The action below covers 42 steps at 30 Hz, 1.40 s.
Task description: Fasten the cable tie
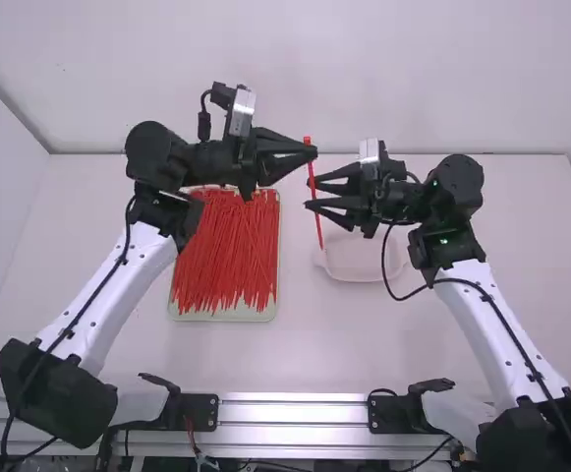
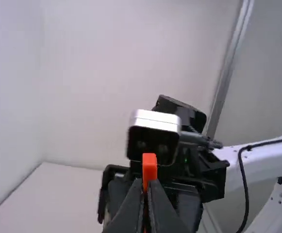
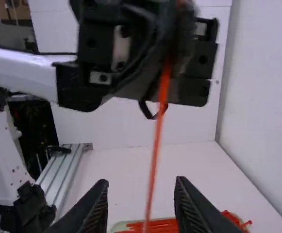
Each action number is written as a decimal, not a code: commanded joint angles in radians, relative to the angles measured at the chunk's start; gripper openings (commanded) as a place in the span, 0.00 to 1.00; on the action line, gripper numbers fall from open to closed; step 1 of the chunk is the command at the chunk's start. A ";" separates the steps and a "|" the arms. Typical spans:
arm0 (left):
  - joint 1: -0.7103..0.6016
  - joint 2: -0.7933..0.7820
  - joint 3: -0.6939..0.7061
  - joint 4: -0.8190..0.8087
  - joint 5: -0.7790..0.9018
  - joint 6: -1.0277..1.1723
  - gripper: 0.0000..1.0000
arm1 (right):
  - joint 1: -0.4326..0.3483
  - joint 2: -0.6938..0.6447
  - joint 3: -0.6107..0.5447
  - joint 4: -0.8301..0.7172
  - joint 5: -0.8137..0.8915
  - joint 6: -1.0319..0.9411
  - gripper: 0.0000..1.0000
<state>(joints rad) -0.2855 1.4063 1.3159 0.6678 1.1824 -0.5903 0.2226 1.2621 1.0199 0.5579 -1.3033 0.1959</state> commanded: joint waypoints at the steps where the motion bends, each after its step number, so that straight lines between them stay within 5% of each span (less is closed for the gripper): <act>1: 0.010 0.000 0.073 -0.032 0.042 0.032 0.02 | 0.000 -0.009 0.021 0.005 -0.054 -0.018 0.41; 16: 0.011 0.000 0.332 -0.225 0.066 0.115 0.02 | -0.015 -0.009 -0.026 0.006 -0.115 -0.017 0.45; 23: 0.011 0.000 0.371 -0.307 0.057 0.173 0.02 | -0.006 -0.009 -0.059 0.006 -0.149 -0.039 0.27; 42: 0.011 0.000 0.366 -0.263 0.055 0.135 0.02 | 0.017 -0.009 -0.060 0.003 -0.170 -0.039 0.16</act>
<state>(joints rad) -0.2764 1.4082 1.6634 0.3981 1.2304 -0.4412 0.2443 1.2621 0.9684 0.5579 -1.4612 0.1543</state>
